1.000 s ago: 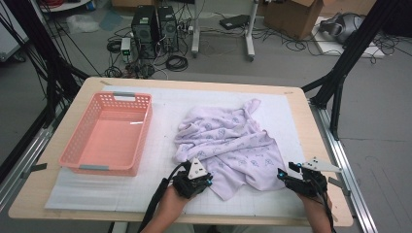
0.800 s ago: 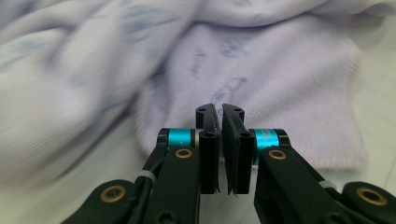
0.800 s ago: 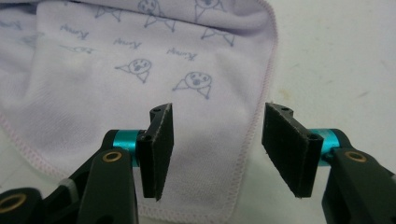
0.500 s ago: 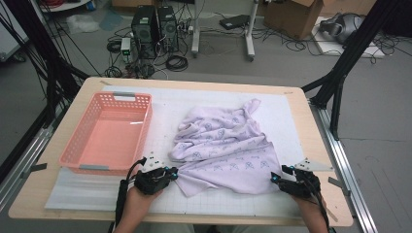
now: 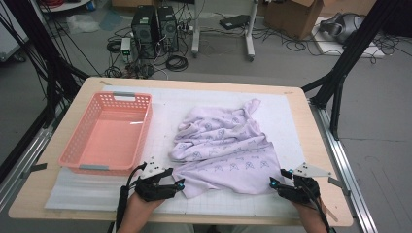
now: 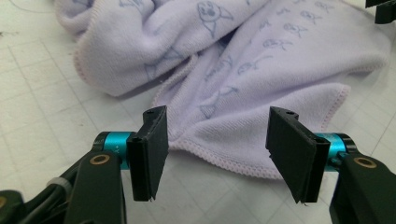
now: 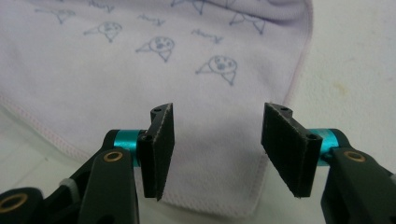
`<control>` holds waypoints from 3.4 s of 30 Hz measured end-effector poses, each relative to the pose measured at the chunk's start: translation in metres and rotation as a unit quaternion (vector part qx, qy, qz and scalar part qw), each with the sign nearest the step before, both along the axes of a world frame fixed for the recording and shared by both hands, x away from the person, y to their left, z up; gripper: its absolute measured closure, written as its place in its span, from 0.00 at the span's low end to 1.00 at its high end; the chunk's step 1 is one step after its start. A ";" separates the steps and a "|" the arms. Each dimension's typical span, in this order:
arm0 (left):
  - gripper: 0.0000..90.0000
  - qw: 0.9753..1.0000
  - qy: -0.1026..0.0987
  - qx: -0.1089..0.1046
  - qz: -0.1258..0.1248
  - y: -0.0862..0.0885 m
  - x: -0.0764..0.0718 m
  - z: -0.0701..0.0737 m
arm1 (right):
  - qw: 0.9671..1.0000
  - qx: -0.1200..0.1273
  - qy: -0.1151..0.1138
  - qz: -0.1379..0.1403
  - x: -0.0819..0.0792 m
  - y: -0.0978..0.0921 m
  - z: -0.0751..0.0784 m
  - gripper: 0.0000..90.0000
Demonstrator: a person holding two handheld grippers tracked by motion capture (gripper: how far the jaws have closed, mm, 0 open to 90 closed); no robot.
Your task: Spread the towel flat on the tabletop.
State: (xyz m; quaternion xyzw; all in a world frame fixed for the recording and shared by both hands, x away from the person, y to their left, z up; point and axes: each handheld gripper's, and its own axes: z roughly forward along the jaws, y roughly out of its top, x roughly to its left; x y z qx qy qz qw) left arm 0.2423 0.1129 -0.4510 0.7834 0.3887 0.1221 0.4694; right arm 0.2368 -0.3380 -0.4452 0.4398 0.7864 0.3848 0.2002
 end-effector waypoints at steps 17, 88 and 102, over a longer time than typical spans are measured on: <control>0.96 0.999 -0.003 0.047 -0.014 -0.011 -0.009 -0.002 | 1.000 -0.018 0.012 -0.007 -0.007 -0.006 -0.003 0.97; 0.70 0.999 0.025 -0.027 -0.010 0.027 -0.053 0.015 | 0.996 0.012 0.030 0.081 -0.093 0.004 0.011 0.82; 0.57 0.999 0.024 0.008 0.020 0.004 -0.006 -0.003 | 1.000 -0.005 0.018 0.007 -0.017 0.023 0.006 0.62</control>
